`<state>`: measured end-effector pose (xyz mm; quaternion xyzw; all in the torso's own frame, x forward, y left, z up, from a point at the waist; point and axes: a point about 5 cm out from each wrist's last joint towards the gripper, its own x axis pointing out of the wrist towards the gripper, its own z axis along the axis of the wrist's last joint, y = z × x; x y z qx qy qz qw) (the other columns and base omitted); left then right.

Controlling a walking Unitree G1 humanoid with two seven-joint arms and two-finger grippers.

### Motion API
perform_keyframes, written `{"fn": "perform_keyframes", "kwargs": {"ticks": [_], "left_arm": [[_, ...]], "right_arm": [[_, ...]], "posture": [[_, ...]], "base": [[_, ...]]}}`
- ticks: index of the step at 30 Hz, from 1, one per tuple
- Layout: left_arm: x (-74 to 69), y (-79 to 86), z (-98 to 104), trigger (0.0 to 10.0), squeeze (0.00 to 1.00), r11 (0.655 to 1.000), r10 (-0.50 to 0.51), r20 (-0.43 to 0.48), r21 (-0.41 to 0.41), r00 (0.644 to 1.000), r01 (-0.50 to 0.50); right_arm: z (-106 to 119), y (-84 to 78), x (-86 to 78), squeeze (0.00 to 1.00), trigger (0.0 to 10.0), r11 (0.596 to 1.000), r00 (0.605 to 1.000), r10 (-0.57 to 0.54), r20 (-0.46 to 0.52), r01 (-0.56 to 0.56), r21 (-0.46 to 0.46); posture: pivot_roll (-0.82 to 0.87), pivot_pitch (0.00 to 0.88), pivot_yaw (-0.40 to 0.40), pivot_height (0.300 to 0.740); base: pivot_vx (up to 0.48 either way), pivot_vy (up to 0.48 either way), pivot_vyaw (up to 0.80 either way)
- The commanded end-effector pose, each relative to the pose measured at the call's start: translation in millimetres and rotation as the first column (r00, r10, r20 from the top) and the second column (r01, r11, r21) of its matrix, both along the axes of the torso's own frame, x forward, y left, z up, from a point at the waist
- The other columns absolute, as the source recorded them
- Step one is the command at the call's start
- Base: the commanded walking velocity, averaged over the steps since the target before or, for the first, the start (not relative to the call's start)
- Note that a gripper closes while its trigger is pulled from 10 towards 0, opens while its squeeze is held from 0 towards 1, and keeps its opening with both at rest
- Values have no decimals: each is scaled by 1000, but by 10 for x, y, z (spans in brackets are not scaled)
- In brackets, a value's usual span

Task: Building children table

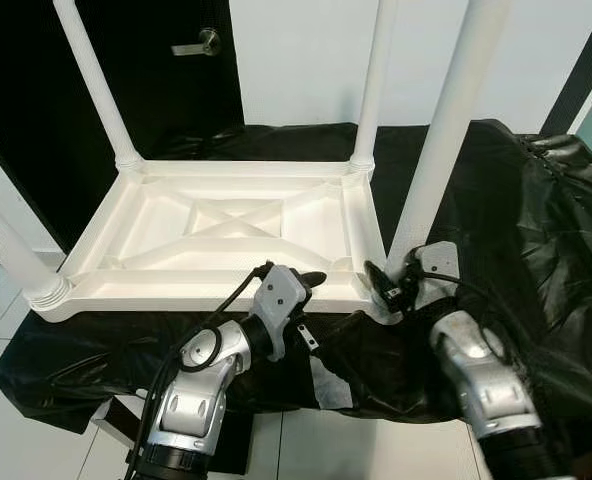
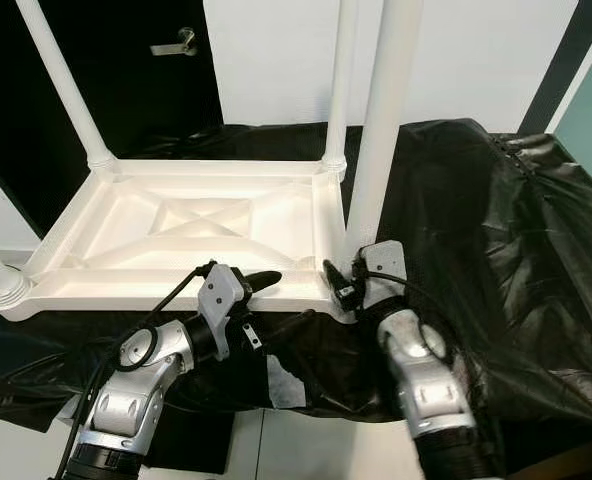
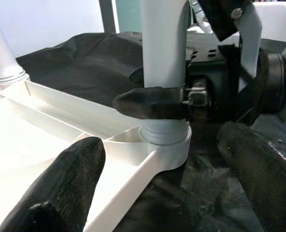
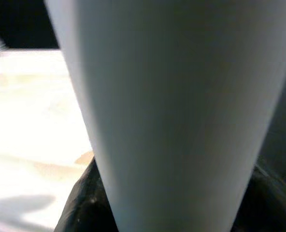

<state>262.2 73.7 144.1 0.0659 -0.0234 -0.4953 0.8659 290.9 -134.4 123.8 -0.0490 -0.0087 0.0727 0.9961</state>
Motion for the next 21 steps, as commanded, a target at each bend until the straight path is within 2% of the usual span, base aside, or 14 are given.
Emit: {"fn": "perform_keyframes", "kwargs": {"ticks": [1,4,5,7,18,19,20,21], "left_arm": [[55,35,-1,10000,0,993,115,-1,-4,993,-115],[56,33,0,10000,0,994,114,0,-2,994,-114],[56,33,0,10000,0,994,114,0,-2,994,-114],[63,26,4,10000,0,993,115,0,-5,993,-115],[70,43,16,10000,0,993,116,5,-2,993,-116],[73,49,17,10000,0,993,118,5,-1,993,-118],[67,48,18,10000,0,993,119,5,-1,993,-119],[67,48,18,10000,0,993,119,5,-1,993,-119]], "right_arm": [[-174,-90,-41,0,10000,994,990,-110,-84,109,-10],[-129,-17,-50,0,10000,979,978,-199,-67,201,27],[-129,-17,-50,0,10000,979,978,-199,-67,201,27],[-75,86,-52,0,10000,976,977,-208,-45,210,51],[-31,75,-68,24,10000,974,976,-217,-25,218,54],[-15,75,-66,353,10000,974,975,-223,-15,223,46],[23,50,-71,1000,10000,977,978,-207,4,207,60],[23,50,-71,1000,10000,977,978,-207,4,207,60]], "posture": [[-62,0,13,740],[-57,0,10,740],[-57,0,10,740],[-59,0,14,740],[-49,0,11,740],[-46,0,10,740],[-43,0,9,740],[-43,0,9,740]], "base": [[0,0,0],[0,0,0],[0,0,0],[0,0,0],[0,0,0],[0,0,0],[0,0,0],[0,0,0]]}}
